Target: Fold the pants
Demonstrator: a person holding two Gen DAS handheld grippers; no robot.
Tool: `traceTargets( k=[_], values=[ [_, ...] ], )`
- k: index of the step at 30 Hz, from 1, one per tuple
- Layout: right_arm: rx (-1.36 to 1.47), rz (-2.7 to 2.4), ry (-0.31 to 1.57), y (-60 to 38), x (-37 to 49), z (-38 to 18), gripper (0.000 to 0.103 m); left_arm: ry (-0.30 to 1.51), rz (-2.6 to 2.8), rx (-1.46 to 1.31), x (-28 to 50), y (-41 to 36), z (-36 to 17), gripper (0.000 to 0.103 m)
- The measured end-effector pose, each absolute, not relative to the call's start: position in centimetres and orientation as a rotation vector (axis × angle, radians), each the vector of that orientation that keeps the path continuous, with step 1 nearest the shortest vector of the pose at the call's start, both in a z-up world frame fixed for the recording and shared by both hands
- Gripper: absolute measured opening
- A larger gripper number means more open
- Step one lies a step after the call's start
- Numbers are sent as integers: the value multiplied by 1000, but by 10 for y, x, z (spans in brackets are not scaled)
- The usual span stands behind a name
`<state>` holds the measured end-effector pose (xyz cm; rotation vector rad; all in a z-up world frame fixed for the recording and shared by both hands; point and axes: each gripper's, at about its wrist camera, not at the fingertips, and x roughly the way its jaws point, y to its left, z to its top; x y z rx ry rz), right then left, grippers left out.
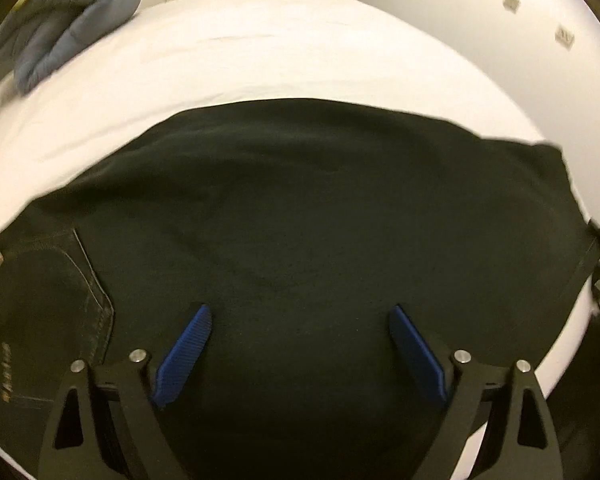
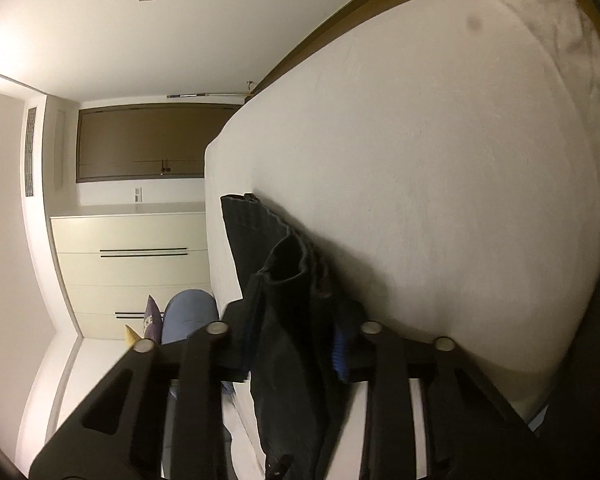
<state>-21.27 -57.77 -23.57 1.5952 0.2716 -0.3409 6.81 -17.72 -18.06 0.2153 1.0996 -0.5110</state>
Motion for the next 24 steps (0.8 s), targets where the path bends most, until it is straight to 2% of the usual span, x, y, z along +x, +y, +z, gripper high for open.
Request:
traceTargets(
  k=[4, 21, 24],
  values=[
    [1593, -343, 280, -576, -208, -243, 11, 1111, -502, 234, 71, -183, -181, 91],
    [1549, -364, 310, -570, -216, -232, 11, 1099, -505, 223, 68, -177, -179, 91],
    [1530, -373, 320, -570, -210, -228, 11, 1101, -502, 195, 70, -170, -173, 83]
  ],
)
